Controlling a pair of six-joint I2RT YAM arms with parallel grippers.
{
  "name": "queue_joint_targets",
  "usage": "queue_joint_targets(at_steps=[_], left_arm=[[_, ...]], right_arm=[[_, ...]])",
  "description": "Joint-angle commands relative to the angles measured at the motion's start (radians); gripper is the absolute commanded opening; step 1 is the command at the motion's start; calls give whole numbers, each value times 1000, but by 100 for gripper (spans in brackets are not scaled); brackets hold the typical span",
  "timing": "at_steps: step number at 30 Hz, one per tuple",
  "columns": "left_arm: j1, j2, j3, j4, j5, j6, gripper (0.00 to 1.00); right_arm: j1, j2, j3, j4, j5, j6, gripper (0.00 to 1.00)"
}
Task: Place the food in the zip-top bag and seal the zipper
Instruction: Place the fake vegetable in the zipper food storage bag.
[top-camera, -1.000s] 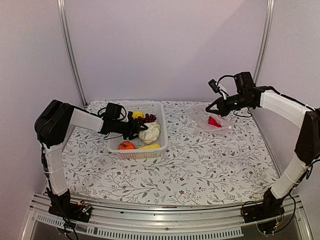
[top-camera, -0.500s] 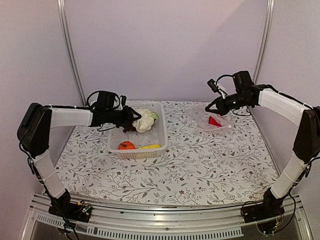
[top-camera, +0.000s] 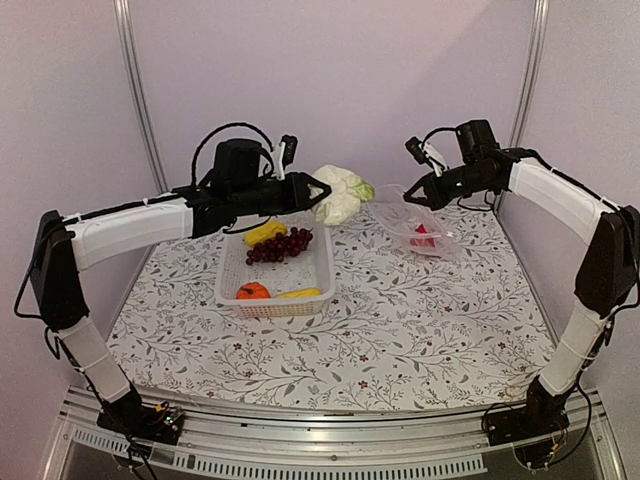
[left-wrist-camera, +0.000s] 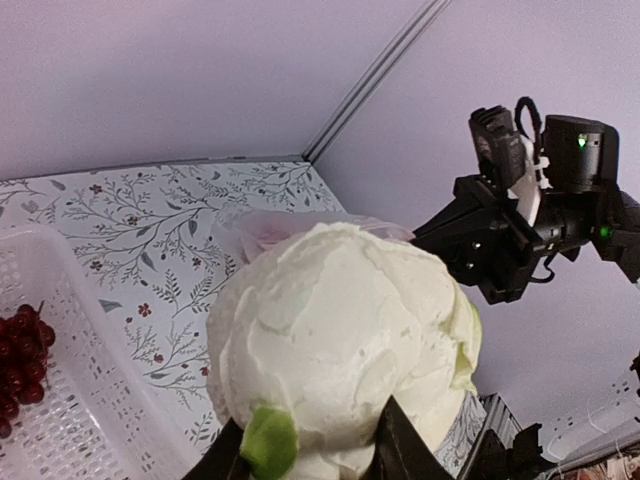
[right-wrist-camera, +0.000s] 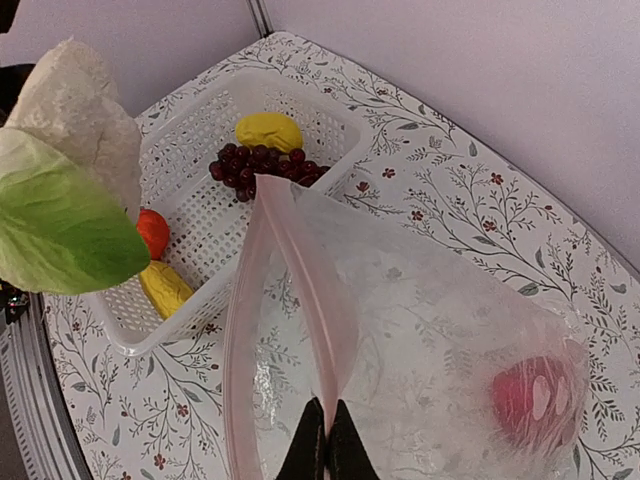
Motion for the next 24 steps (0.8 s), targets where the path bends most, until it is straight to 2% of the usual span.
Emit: queue_joint_targets(at_steps=[1,9,17,24], left_arm=[[-51,64,89,103,5,10,12],[-86,223,211,140,43,-52,10],[-87,330,204,232,9,-127,6],[-88,391,275,70,-74,-159,4]], right_arm=[[24,33,33,-36,12,22,0],[25,51,43,-19,4,92,0],[25,23,50,6,22,169,0],[24,-11,25,53,61,199,0]])
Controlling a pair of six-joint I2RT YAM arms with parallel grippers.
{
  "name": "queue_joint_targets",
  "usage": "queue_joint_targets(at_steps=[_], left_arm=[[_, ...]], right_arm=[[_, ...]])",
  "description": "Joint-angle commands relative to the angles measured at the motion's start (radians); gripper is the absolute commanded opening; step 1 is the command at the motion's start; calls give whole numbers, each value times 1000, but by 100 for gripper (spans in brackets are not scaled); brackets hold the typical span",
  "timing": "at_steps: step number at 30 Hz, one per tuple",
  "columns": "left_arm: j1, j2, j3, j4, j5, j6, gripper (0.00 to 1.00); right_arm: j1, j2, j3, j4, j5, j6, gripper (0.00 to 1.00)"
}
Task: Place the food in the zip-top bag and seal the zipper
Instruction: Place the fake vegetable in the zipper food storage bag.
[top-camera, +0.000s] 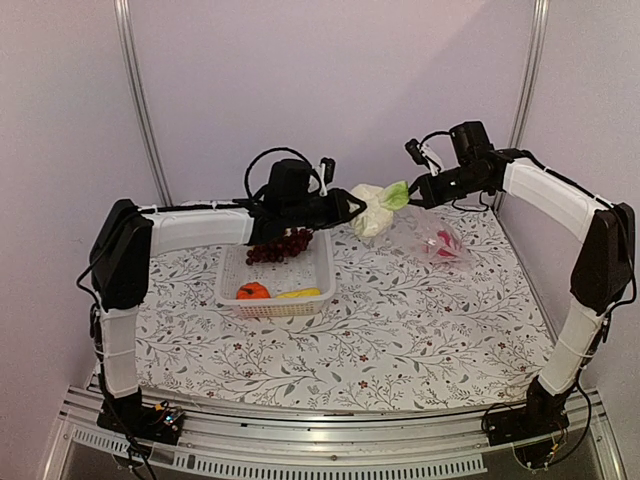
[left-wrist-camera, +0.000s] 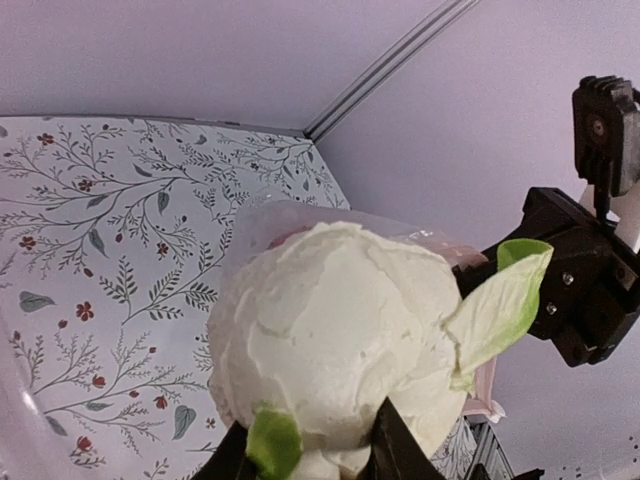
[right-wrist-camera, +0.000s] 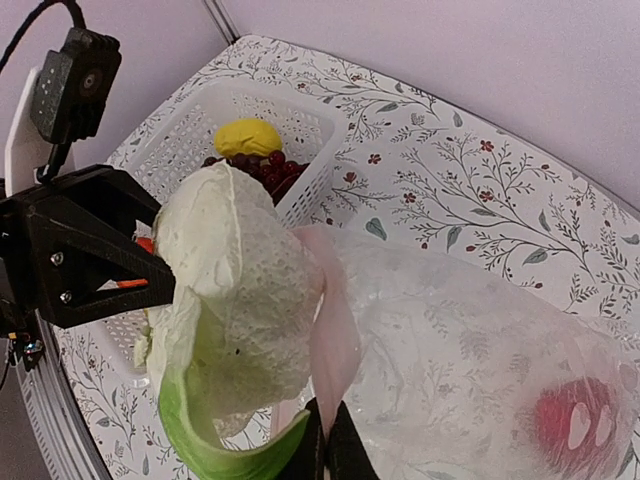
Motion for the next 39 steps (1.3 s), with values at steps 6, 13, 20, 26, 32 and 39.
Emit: queue_joint_targets(at_steps=[6,13,20,26,32,39], left_arm=[[-19,76,101,-167,-91,-28,2],[-20,32,33,-203,-132,-41,1],[-19,26,47,-219,-119,-31,1],[-21,58,145,-252,-75,-23,1],[-22,68,228,-330,-23,-19,1],[-17,168,434,-549,26,0,0]], right_arm=[[5,-49,0,75,-1,46,0],[3,-47,-3,92,126,42,0],[10,-40,-22,93,85,34,0],[70,-41,-48,84,61,-4,0],[87,-39,-60,83,56,-11,0],[121,-35,-55,84,130,-23,0]])
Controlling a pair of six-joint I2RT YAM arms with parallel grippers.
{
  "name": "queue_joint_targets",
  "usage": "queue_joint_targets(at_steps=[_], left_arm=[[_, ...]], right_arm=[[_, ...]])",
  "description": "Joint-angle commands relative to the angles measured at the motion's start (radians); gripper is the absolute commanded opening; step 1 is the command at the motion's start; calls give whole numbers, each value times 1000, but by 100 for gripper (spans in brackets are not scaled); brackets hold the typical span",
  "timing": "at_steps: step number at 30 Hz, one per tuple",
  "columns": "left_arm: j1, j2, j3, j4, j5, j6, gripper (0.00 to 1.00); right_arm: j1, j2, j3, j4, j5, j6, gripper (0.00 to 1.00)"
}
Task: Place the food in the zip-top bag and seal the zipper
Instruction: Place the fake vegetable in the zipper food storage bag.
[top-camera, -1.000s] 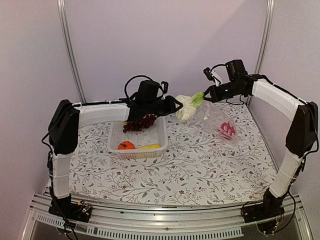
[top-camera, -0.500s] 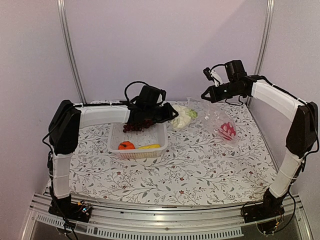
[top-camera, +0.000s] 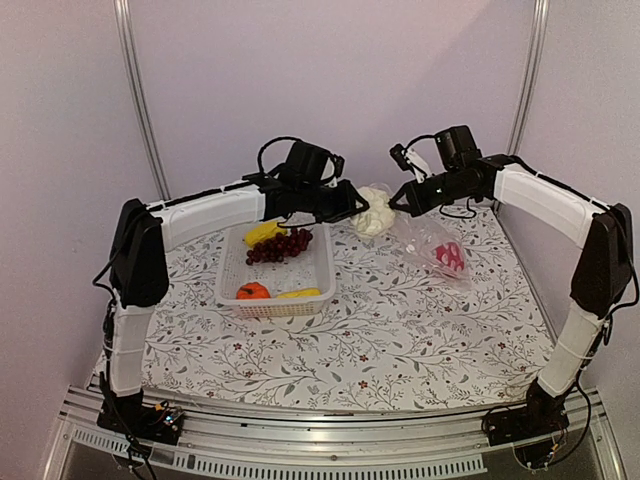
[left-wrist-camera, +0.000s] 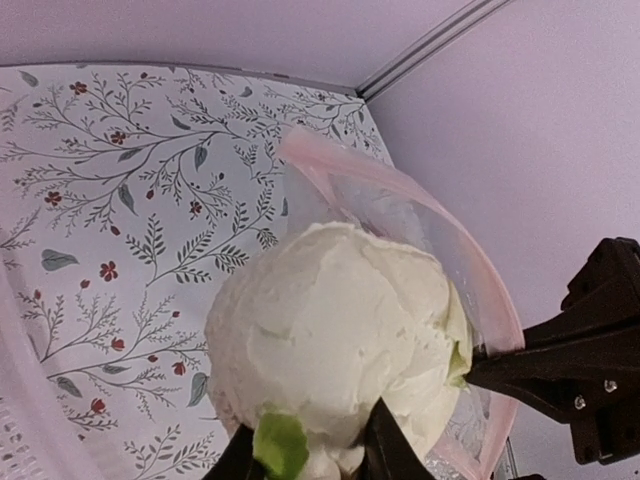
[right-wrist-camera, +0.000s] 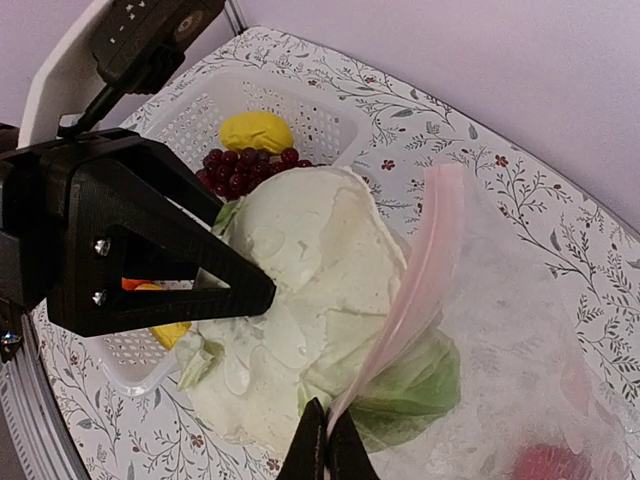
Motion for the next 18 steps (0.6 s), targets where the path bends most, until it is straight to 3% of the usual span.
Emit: queue_joint_targets(at_steps=[1,11,18], left_arm=[[-7,46,95,-126,58,20,0],[68,-155,-207,-111,62,27,0],[72,-315,-363,99,60,4,0]], right_arm=[[30,-20,-5,7,72,-16,0],[22,-40,-2,9,163,-19,0],[23,-28,-12,8,104,-23,0]])
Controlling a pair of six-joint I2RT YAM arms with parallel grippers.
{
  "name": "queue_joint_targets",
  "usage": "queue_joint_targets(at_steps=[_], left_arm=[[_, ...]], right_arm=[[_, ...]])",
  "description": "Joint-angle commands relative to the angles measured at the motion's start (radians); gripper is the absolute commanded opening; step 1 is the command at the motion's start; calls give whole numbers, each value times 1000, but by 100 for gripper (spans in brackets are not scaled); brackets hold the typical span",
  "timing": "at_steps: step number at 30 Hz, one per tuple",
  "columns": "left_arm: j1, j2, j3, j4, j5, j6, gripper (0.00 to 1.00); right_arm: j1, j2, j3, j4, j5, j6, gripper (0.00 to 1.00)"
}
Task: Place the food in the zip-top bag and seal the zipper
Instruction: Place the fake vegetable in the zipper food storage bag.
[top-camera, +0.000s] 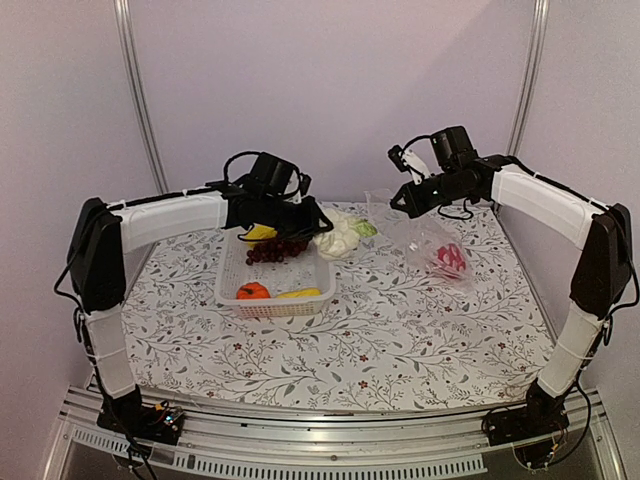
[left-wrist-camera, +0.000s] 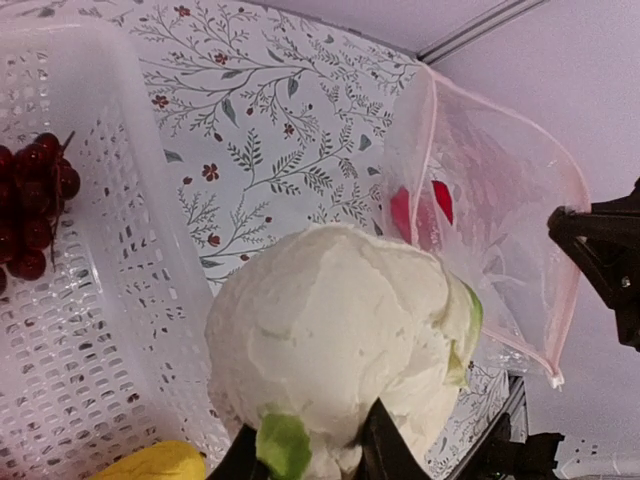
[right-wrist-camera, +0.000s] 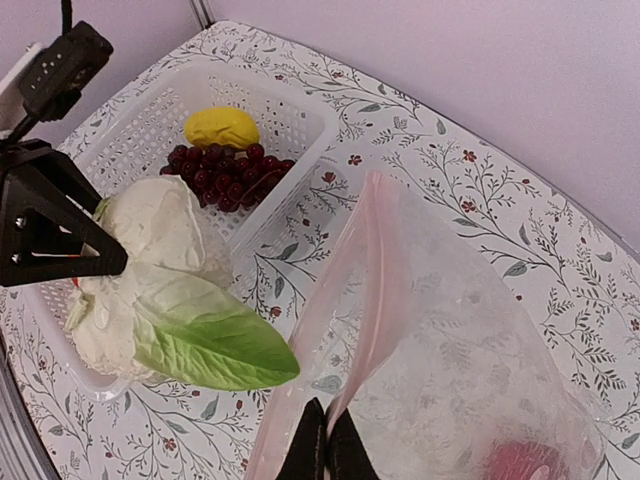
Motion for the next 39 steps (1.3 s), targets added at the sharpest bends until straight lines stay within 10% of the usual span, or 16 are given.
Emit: queue_joint_targets(at_steps=[1,6,19,39], left_arm=[[-1,-119,-65,208,6,-52,0],[0,-132,-157,502,-18,-210,0],[-82,125,-28,671,15,-367,0],[-112,329,177,341,0,-298,0]], right_arm=[[2,-23,-10,8,-27,-6,0],[2,-13,6,1,-35,3,0],[-3,-9,36,8,-34,77,0],[24,-23,4,9,-111,39,0]])
